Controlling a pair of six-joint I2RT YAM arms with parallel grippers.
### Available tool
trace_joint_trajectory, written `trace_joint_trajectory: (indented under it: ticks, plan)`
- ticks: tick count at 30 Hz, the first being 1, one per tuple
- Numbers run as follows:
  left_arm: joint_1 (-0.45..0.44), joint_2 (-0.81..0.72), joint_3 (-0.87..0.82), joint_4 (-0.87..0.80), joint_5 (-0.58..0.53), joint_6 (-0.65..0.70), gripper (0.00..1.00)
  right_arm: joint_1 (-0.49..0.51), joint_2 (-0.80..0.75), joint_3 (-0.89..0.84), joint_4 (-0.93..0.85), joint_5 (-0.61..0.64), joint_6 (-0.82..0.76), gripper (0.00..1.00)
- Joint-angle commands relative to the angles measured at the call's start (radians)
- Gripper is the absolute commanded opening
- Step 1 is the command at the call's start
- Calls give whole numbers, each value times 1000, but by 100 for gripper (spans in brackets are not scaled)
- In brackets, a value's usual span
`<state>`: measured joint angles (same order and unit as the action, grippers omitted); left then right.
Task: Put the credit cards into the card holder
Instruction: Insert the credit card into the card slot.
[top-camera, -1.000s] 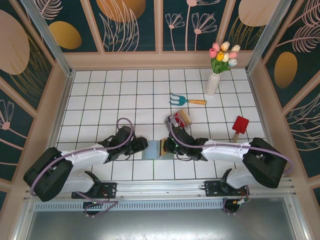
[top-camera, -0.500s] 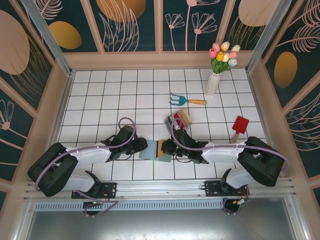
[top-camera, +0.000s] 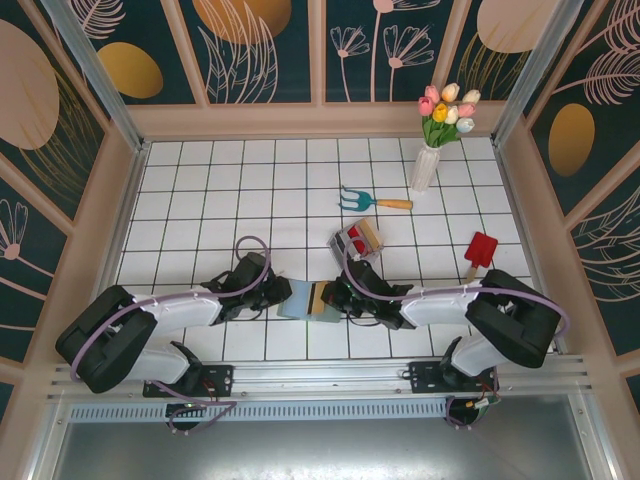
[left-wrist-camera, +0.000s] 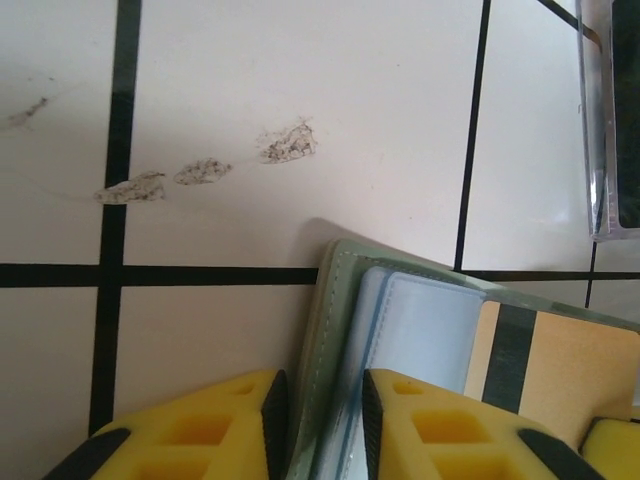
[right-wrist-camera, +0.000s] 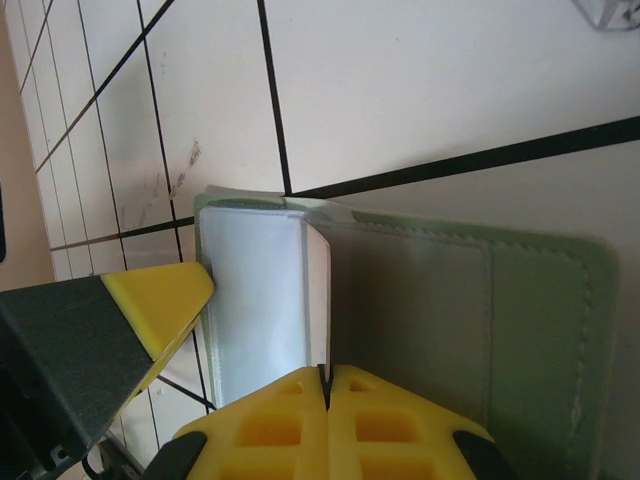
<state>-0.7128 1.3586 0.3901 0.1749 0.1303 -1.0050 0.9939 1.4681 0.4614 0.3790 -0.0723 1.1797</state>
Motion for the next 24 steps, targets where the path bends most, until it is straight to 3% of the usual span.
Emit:
trace_joint_trajectory:
  ticks: [1, 9, 12, 15, 20, 24]
  plan:
    - [-27, 27, -39, 5, 58, -39, 28, 16, 57, -5, 37, -11, 31, 0]
    - [-37, 7, -64, 25, 47, -78, 26, 28, 79, 31, 27, -7, 14, 1]
    - [-36, -4, -64, 9, 33, -78, 25, 42, 5, 39, -80, 78, 3, 0]
    - [-37, -17, -75, 18, 25, -89, 24, 36, -56, -3, -47, 94, -6, 1]
    - [-37, -21, -76, 20, 21, -98, 23, 59, -16, 14, -127, 83, 62, 0]
    - [-37, -36, -94, 29, 8, -114, 22, 70, 7, 2, -94, 95, 74, 0]
